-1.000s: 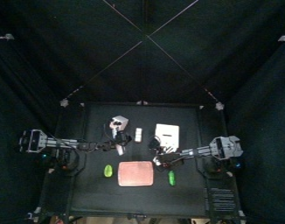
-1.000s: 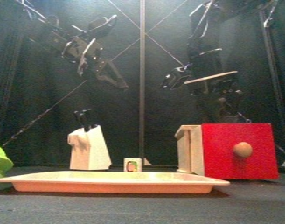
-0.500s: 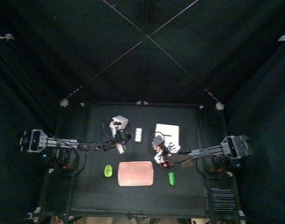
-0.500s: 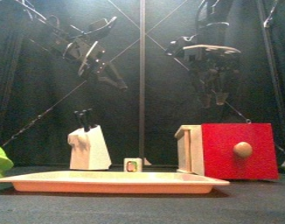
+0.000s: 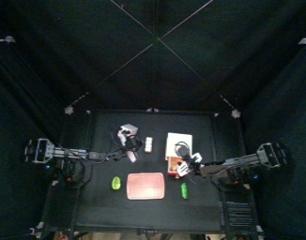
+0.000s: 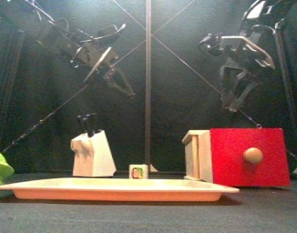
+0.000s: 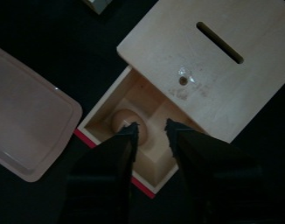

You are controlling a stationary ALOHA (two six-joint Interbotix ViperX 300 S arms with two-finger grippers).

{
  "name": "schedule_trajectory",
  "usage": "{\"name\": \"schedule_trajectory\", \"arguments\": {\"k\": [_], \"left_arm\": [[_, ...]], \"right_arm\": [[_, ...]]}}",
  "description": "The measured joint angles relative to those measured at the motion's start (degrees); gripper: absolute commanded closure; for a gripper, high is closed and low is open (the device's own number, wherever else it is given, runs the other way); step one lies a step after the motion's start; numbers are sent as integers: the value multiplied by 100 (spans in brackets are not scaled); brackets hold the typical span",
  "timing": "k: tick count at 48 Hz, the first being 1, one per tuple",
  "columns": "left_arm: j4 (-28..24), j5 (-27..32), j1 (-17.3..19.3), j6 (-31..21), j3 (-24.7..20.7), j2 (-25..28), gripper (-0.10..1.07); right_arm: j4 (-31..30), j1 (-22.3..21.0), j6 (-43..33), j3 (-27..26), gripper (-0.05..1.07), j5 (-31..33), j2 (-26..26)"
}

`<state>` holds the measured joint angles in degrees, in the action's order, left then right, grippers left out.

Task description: Close drawer

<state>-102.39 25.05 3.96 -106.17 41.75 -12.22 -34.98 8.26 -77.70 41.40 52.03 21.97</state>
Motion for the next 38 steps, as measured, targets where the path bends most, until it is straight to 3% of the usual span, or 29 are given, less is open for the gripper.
{"name": "schedule_trajectory", "arguments": {"k": [11, 26, 38], "left_arm": [[105, -677, 0, 18, -571, 492, 89], [167, -1688, 53, 18, -1556, 1283, 89], [290, -2074, 220, 26, -2276, 1881, 89]], "right_arm": [[-246, 0, -9, 624, 54, -914, 563], [-141, 141, 18, 1362, 55, -2399, 650], [-149, 457, 18, 1477, 55, -2795, 642]]}}
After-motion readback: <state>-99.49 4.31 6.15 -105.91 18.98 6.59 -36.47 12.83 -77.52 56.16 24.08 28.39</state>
